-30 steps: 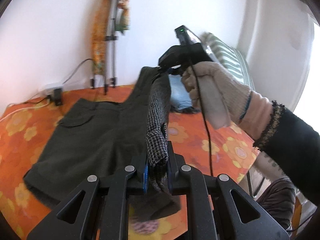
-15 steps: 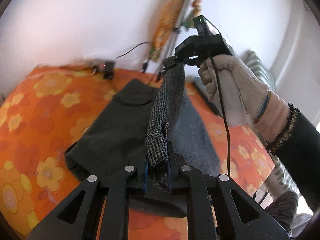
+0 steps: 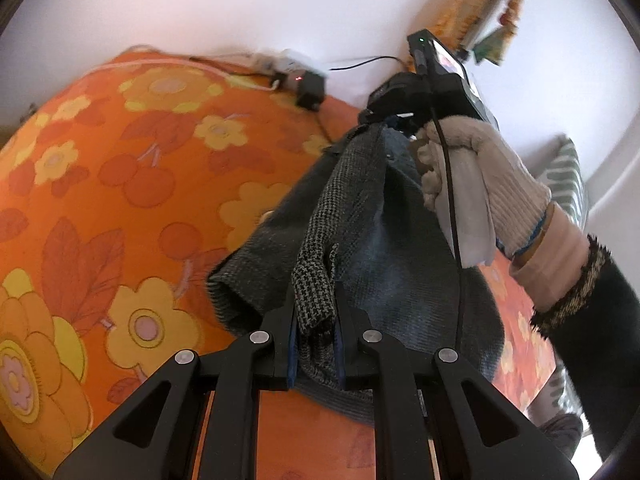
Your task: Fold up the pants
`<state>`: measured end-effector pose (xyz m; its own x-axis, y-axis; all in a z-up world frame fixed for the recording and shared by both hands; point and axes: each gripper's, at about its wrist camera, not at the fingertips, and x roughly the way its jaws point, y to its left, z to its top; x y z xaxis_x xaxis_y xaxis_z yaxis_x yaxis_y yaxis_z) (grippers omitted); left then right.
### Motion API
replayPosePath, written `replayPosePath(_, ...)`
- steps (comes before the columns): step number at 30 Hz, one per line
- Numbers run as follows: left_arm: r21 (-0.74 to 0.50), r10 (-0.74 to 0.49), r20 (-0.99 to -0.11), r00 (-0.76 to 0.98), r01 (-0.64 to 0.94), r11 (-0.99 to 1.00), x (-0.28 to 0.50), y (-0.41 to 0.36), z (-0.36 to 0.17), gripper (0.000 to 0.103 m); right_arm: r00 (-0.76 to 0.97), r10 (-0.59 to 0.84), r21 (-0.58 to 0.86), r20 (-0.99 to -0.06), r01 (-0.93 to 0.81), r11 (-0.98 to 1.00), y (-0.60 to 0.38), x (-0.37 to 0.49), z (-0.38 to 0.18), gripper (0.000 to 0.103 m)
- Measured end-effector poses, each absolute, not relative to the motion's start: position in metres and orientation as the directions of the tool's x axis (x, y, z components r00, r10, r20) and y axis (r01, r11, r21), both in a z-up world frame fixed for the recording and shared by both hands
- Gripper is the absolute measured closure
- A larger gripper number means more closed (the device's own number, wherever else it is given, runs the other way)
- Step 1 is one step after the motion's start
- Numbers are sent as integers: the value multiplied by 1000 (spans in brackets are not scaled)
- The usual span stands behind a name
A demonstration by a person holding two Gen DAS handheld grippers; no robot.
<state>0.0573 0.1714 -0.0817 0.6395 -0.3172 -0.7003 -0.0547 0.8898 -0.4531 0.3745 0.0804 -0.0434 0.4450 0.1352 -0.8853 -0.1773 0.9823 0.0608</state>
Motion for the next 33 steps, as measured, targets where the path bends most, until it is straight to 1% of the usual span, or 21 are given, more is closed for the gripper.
replayPosePath(5, -450, -305, -718, 626, -83, 889, 66, 181, -90, 91, 441, 113, 32, -890, -187, 982, 91, 379, -58, 92)
replayPosePath(7, -437, -290, -724, 626, -91, 895, 68, 182, -91, 91, 434, 118, 31, -893, -203, 979, 94, 380, -60, 90)
replayPosePath(8, -433, -286, -728, 623, -94, 897, 69, 181, -92, 91, 437, 121, 32, -891, -205, 978, 94, 380, -58, 82)
replayPosePath(9, -430, -284, -732, 620, -96, 898, 70, 181, -93, 91, 443, 142, 51, -885, -212, 976, 91, 378, -53, 77)
replayPosePath(10, -426, -280, -735, 618, -98, 899, 70, 182, -94, 91, 448, 161, 66, -879, -220, 973, 89, 376, -48, 68)
replayPosePath(11, -422, -276, -737, 617, -102, 901, 72, 183, -96, 90, 461, 173, 73, -870, -226, 971, 86, 374, -42, 63)
replayPosePath(13, -408, -263, -741, 617, -103, 907, 73, 182, -96, 89, 491, 188, 67, -850, -254, 965, 79, 364, -24, 59)
replayPosePath(15, -392, -244, -744, 622, -111, 913, 74, 183, -94, 86, 509, 208, 70, -835, -278, 958, 66, 350, -5, 58)
replayPosePath(18, -369, -218, -748, 627, -118, 922, 74, 184, -92, 83, 513, 267, 116, -816, -307, 945, 42, 320, 20, 58)
replayPosePath(20, -371, -218, -749, 625, -124, 920, 74, 185, -91, 81, 516, 311, 148, -798, -332, 932, 16, 287, 36, 56)
replayPosePath(23, -320, -157, -751, 641, -146, 936, 71, 187, -85, 78, 517, 320, 148, -794, -346, 927, -23, 228, 43, 53)
replayPosePath(26, -330, -140, -733, 665, -167, 929, 64, 195, -75, 78, 502, 297, 122, -813, -352, 928, -59, 171, 32, 53)
replayPosePath(28, -336, -147, -712, 686, -150, 930, 57, 193, -64, 78, 470, 280, 113, -837, -353, 929, -75, 141, 17, 53)
replayPosePath(31, -326, -174, -687, 706, -86, 941, 44, 177, -46, 78, 429, 266, 107, -863, -360, 927, -89, 110, -4, 53)
replayPosePath(33, -308, -203, -679, 706, -22, 951, 33, 156, -39, 74, 416, 270, 109, -868, -371, 922, -93, 94, -14, 53)
